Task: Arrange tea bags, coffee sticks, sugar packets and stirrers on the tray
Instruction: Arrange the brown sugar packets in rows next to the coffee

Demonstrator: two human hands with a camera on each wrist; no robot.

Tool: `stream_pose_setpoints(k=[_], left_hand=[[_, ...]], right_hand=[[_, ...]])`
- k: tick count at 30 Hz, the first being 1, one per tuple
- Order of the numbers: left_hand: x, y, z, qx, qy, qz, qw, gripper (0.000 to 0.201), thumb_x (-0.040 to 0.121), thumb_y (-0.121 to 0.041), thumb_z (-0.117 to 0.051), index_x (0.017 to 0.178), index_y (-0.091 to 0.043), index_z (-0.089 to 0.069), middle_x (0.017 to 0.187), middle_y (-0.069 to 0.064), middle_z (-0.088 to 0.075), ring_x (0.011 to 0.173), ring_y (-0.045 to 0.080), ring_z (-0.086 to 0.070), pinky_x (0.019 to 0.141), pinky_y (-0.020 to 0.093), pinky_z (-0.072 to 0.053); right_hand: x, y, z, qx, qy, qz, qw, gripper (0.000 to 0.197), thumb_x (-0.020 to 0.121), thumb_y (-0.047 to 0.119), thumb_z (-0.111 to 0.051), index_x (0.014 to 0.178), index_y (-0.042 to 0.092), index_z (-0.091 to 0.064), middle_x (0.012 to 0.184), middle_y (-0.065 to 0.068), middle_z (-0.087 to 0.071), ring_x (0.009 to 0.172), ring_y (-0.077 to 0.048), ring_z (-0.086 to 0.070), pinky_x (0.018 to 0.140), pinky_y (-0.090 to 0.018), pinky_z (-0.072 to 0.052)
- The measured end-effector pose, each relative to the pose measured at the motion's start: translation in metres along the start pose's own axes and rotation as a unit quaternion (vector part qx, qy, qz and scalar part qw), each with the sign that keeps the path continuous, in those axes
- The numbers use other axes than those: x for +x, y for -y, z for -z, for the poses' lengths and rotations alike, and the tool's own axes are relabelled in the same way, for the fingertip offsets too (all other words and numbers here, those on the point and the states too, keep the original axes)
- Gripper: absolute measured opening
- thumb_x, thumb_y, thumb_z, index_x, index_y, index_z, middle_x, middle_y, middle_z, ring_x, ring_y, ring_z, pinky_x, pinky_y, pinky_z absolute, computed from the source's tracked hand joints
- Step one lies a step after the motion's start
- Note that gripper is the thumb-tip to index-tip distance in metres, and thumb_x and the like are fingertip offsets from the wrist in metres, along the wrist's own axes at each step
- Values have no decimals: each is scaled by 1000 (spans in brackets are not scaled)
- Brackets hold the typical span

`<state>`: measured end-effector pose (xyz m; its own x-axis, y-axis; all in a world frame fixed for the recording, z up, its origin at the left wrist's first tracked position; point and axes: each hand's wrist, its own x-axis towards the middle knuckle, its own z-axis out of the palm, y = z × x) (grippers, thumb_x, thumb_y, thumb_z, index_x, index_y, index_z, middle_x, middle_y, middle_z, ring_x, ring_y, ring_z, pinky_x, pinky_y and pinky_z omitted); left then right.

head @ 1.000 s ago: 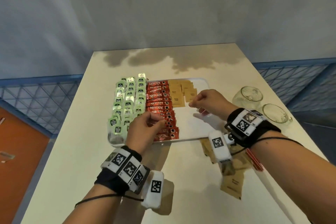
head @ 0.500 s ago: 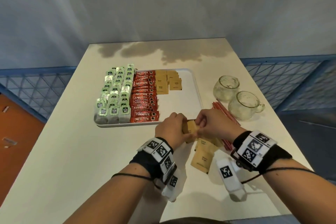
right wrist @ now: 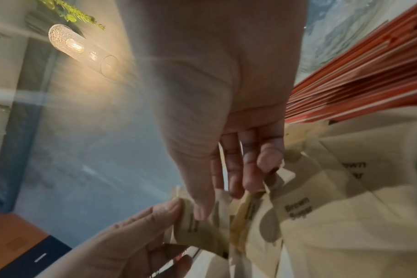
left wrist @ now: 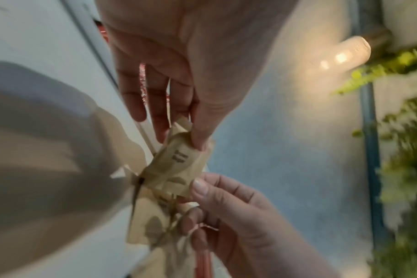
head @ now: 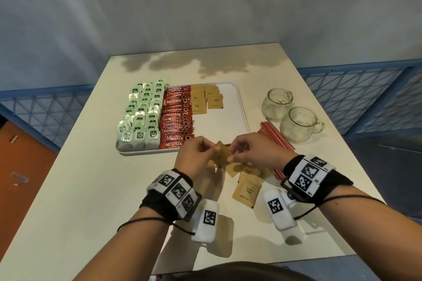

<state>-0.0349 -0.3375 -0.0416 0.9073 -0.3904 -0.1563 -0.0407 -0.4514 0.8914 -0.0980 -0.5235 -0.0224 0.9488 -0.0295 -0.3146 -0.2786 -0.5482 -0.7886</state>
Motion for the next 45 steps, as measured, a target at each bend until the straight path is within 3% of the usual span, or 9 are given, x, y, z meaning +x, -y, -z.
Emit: stream_pose_setpoints(k=[4,10,14,18,22,29,34,42,45], left_hand=[[-13,-5,9,-125,64,40,989,13,84,-7,-73,87,-9,-60,91,15,-72,82,28,-72,76,39,-60],[-25,3,8,34,197,31,979,26,72,-23,-84,94,-17,-71,85,8,-74,79,24,-72,80,40,-60],[-30,9,12,60,163,66,983,16,76,-20,-80,78,-16,-65,79,7,-70,76,25,-68,78,49,-60],[-35,7,17,36,142,113,983,15,89,-21,-64,94,-8,-57,92,15,-67,68,24,-64,46,28,-52],[-37,5,17,-73,149,156,974,14,95,-11,-47,108,-9,-51,84,6,-76,61,17,-70,49,24,-50],[-39,14,22,-185,113,179,960,24,97,-4,-48,118,-8,-58,103,20,-73,88,29,-72,68,34,-59],[-36,12,17,-235,74,197,949,18,101,-9,-45,111,-7,-60,84,13,-73,77,30,-71,76,45,-58],[-31,-3,-5,-346,50,213,912,63,98,-58,-39,114,-4,-67,103,20,-73,97,33,-71,88,43,-56],[-35,-3,-7,-320,68,172,929,25,97,-30,-59,110,-13,-71,106,13,-73,97,29,-68,81,35,-53]], right_hand=[[-2,10,1,-12,27,18,999,7,88,26,-73,86,19,-71,84,-3,-74,70,-10,-67,68,-27,-54],[-14,17,-6,-72,80,59,992,19,77,23,-83,91,23,-70,82,4,-68,69,-3,-60,67,-26,-52],[-22,5,2,-235,161,27,958,47,65,19,-90,101,31,-63,100,7,-59,85,-8,-57,73,-25,-48],[-28,-3,-3,-326,163,25,931,58,63,25,-91,112,36,-62,109,9,-46,99,-14,-51,85,-32,-49],[-24,0,-10,-331,141,47,932,51,63,30,-90,106,34,-63,103,10,-46,95,-14,-50,80,-32,-47],[-20,0,-8,-195,146,19,970,16,78,24,-81,85,20,-68,85,4,-65,78,-13,-59,69,-27,-49],[-16,8,2,20,107,-9,994,8,87,16,-73,92,13,-67,84,-9,-71,68,-20,-67,66,-32,-58],[-5,24,-19,188,49,-29,981,16,95,2,-59,108,-6,-54,82,-29,-69,64,-26,-72,57,-26,-59],[-2,25,-21,171,36,-24,984,12,96,2,-57,106,-5,-56,79,-25,-70,62,-24,-71,58,-27,-59]])
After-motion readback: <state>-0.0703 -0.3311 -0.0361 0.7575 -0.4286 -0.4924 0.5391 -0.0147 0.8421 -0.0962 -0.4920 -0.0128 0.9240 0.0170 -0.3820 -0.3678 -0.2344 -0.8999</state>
